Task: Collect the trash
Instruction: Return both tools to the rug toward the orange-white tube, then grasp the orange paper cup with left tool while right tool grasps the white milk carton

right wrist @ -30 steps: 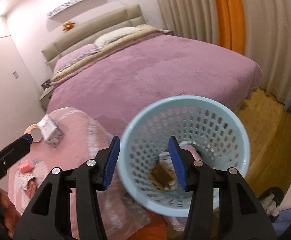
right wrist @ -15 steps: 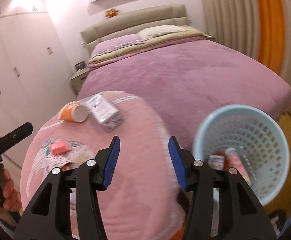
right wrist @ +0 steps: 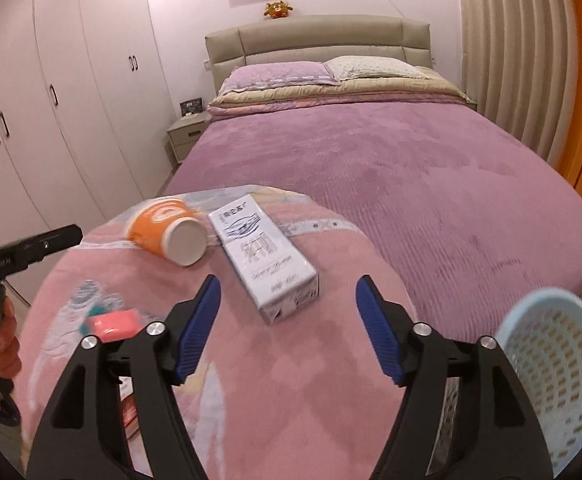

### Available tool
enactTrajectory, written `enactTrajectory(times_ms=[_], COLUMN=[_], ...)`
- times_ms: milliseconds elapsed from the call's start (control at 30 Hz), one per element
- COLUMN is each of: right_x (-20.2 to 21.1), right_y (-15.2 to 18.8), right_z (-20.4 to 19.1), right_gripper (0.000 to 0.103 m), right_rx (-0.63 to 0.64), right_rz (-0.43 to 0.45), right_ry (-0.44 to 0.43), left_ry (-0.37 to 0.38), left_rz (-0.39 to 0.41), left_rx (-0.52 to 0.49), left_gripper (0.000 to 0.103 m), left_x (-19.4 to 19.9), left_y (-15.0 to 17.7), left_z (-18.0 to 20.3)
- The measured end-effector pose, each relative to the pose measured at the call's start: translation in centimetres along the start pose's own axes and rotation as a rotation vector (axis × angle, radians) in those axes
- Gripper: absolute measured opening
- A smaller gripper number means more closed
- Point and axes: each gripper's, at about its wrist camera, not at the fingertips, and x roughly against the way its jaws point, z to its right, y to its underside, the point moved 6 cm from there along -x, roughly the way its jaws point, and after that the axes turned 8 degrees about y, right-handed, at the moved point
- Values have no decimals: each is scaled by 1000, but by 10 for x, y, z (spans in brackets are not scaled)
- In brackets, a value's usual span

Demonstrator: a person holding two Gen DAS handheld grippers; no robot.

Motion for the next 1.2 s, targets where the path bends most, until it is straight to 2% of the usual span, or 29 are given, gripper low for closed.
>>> enactTrajectory(times_ms=[133, 267, 433, 533, 733, 767, 800, 833, 933, 1033, 1200], right_x=[-28, -52, -71, -81, -96, -97, -97, -97, -89, -80, -57], right_y=[-5, -10, -13, -14, -10, -9, -6, -5, 3, 11, 26], right_z=[-1, 0, -9, -17, -19, -20, -22, -23, -26, -25, -11], right_gripper=[81, 81, 82, 82, 80, 75, 64, 59, 54, 53, 53], right_rx=[23, 27, 71, 119, 121, 123, 127, 130, 143, 117, 35], right_rz=[-5, -25, -44, -57, -112, -119, -133, -138, -132, -134, -142], right_ry=[-4, -24, -38, -41, -65, -70, -91, -96, -78, -53, -16], left_ry=[42, 36, 118, 173, 250, 261, 271, 281, 323, 334, 347], left_rz=[-45, -76, -117, -124, -163, -170, -178, -187, -210, -226, -203], left_rx=[51, 68, 112, 117, 116, 114, 112, 110, 118, 137, 142], left_gripper=[69, 70, 70, 67, 48, 47, 44, 41, 32, 22, 6], left_x=[-27, -50, -74, -81, -78, -75, -74, -72, -67, -63, -46], left_y=[-9, -15, -19, -17, -5, -1, 1, 4, 14, 22, 36], left_z=[-26, -44, -49, -45, -25, -22, -18, -13, 5, 17, 45])
